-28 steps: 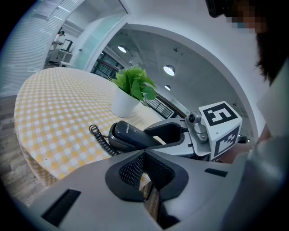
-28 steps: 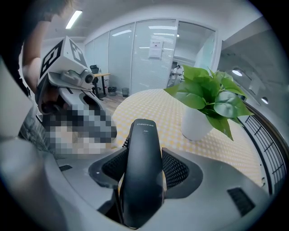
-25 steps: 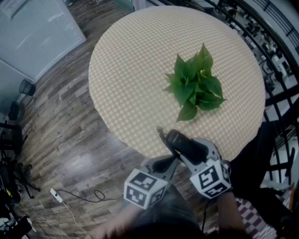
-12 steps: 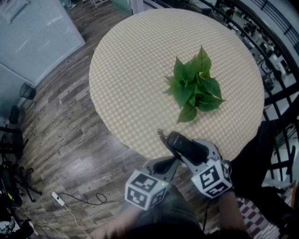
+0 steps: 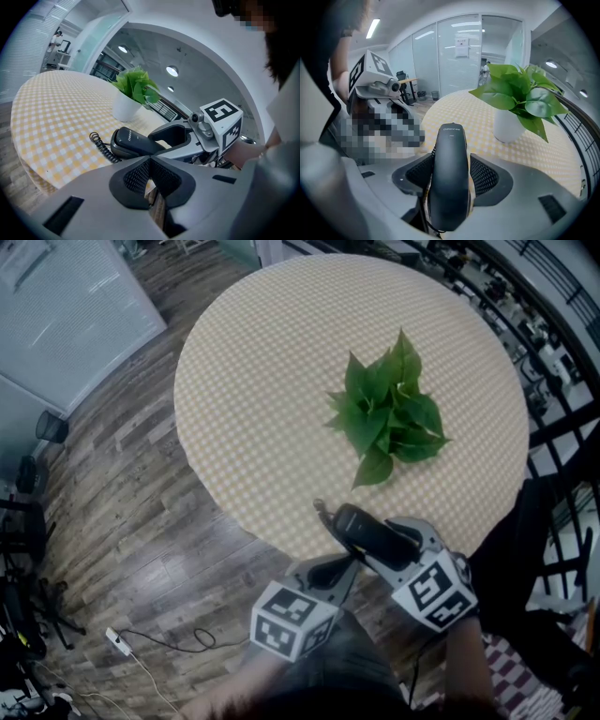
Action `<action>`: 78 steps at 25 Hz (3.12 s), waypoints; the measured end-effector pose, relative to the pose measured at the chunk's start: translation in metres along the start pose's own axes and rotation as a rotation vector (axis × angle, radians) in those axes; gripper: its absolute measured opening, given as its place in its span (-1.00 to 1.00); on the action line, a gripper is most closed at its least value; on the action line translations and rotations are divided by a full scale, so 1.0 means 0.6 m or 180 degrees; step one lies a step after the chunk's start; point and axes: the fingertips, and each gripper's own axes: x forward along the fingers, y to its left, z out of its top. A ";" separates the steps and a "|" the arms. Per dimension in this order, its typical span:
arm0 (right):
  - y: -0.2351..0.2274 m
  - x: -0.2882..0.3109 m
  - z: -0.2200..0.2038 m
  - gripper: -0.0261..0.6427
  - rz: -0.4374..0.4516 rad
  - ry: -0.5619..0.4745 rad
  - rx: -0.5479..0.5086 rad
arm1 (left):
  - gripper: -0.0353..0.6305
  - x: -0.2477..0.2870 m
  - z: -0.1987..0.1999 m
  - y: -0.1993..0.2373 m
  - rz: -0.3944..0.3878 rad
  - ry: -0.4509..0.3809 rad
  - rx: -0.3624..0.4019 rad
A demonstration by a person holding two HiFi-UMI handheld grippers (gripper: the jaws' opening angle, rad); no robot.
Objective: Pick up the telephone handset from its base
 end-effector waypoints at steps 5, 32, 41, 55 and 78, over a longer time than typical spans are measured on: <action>0.004 0.013 -0.012 -0.20 0.0027 0.0161 -0.0110 | -0.88 0.005 0.000 0.001 -0.0021 0.0020 -0.0016; -0.012 -0.081 0.106 -0.18 -0.0720 -0.0825 -0.0217 | -0.88 -0.053 0.108 -0.032 0.0049 -0.0494 0.0982; -0.022 -0.148 0.141 -0.18 -0.1119 -0.1311 0.0167 | -0.88 -0.091 0.183 -0.071 -0.0046 -0.0849 0.1367; -0.038 -0.275 0.198 -0.18 -0.1705 -0.1938 0.0489 | -0.88 -0.145 0.273 -0.134 -0.0091 -0.1232 0.1828; -0.037 -0.362 0.225 -0.18 -0.2014 -0.2553 0.0916 | -0.88 -0.171 0.326 -0.172 -0.0281 -0.1466 0.1989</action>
